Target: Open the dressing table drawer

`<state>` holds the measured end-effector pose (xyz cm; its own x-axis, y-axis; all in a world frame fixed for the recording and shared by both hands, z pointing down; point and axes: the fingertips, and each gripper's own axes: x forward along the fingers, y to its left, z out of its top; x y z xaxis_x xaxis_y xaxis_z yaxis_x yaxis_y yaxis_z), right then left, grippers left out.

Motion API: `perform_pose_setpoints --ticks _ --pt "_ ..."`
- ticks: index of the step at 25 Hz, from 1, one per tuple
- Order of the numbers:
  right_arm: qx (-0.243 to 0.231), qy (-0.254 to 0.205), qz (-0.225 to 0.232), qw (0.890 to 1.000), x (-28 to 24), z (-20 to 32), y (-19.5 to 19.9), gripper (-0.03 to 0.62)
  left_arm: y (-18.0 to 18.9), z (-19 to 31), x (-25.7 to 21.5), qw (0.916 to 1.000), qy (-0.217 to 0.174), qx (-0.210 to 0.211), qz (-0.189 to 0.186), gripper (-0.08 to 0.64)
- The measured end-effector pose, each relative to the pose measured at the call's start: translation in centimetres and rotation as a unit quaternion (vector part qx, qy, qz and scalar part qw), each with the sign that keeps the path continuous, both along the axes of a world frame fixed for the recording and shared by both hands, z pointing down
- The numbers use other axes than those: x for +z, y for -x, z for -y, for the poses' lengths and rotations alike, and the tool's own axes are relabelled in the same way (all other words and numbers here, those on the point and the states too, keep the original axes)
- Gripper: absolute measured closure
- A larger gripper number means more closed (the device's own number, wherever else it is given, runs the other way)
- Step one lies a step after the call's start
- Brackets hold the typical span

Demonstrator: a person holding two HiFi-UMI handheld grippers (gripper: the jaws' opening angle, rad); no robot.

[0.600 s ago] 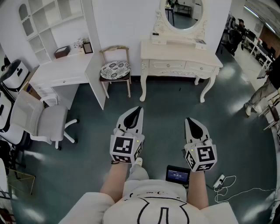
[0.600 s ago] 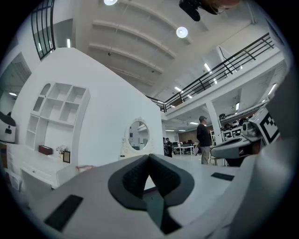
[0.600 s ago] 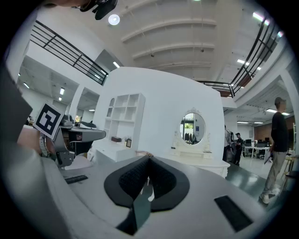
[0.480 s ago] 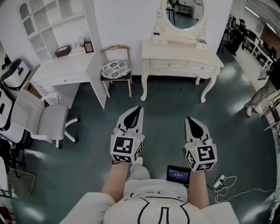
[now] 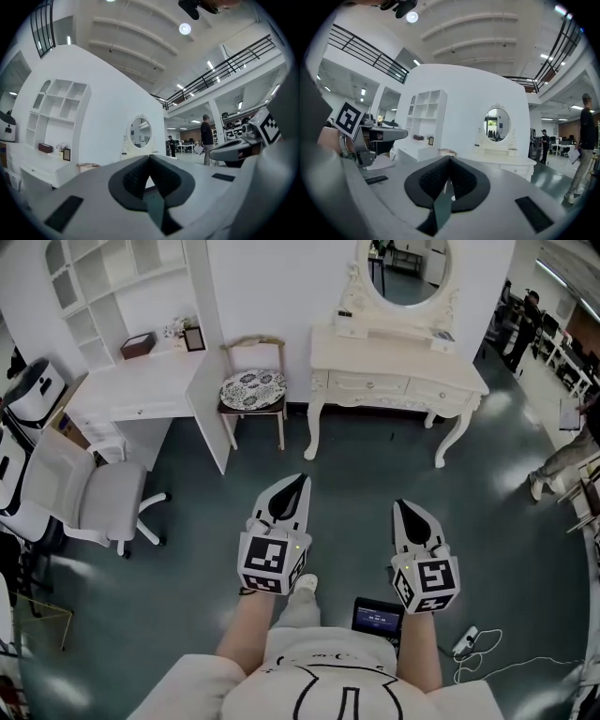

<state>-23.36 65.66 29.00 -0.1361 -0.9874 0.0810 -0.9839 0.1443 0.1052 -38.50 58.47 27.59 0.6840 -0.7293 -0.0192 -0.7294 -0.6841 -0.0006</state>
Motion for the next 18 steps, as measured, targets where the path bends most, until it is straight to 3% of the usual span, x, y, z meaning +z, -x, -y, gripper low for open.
perform_pose_setpoints --ticks 9,18 --pt "0.002 0.001 0.002 1.000 -0.3 8.7 -1.5 0.568 -3.1 8.9 -0.1 0.9995 0.003 0.031 0.004 0.557" --pt "0.041 0.005 -0.002 0.999 -0.2 16.6 -3.7 0.568 -4.6 17.8 -0.3 0.9989 -0.001 0.047 -0.004 0.557"
